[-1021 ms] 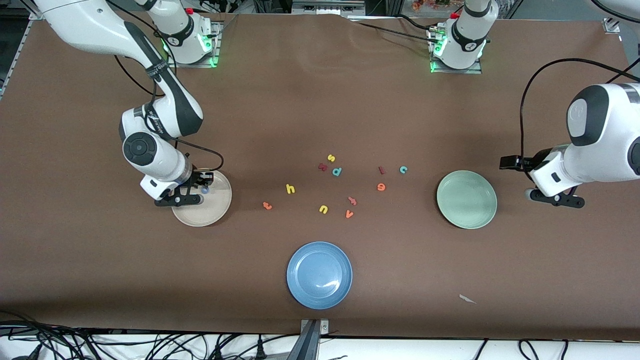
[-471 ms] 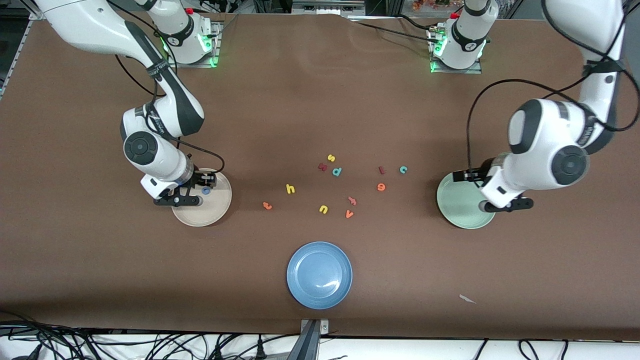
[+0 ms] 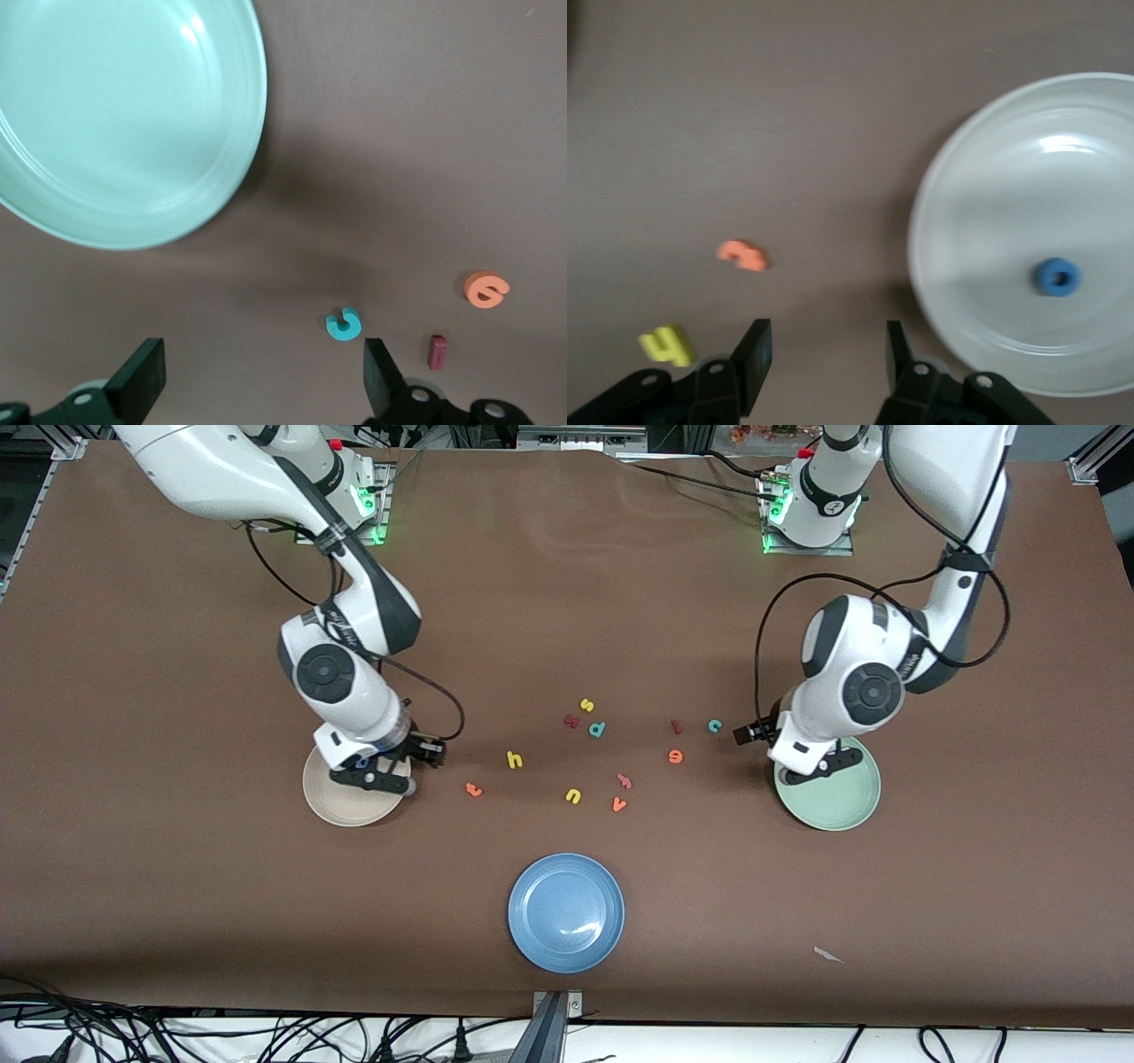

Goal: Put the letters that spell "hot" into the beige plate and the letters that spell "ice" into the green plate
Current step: 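Grasp the c with the left gripper while the right gripper grasps the 3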

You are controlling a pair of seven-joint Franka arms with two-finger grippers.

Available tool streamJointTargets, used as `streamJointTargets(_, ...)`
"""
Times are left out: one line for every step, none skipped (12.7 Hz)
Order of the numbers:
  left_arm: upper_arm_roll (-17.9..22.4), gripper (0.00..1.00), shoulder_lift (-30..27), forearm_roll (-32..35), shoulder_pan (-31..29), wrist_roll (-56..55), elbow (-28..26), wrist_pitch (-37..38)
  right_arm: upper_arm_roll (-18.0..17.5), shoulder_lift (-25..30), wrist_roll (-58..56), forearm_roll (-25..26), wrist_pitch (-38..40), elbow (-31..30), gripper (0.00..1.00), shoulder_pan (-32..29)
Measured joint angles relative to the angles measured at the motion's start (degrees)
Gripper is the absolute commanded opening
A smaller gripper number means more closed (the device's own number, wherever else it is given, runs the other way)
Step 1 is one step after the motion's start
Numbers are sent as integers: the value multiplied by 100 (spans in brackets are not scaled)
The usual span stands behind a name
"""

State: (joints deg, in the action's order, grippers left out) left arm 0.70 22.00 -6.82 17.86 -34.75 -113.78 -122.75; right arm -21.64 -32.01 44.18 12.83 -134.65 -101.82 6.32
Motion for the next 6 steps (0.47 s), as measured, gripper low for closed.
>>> streamJointTargets(-5, 99, -9, 0, 31, -127, -155, -176, 3, -95, 82, 1, 2, 157, 60, 89)
streamJointTargets(-23, 99, -48, 0, 34, -227, -373, -465, 15, -205, 144, 14, 2, 273, 60, 146)
streamJointTargets(-41, 99, -126, 0, 34, -330, -640, -807, 25, -339, 311, 71, 0, 380, 61, 180)
streamJointTargets(-87, 99, -203, 0, 32, -475, -896, -1112, 30, -480, 563, 156, -4, 512, 61, 209)
streamJointTargets(-178, 99, -261, 0, 34, -676, -1096, -1356, 31, -605, 815, 214, -5, 646, 61, 248)
streamJointTargets(-280, 99, -295, 0, 43, -914, -1244, -1553, 34, -706, 1019, 229, -4, 740, 61, 292)
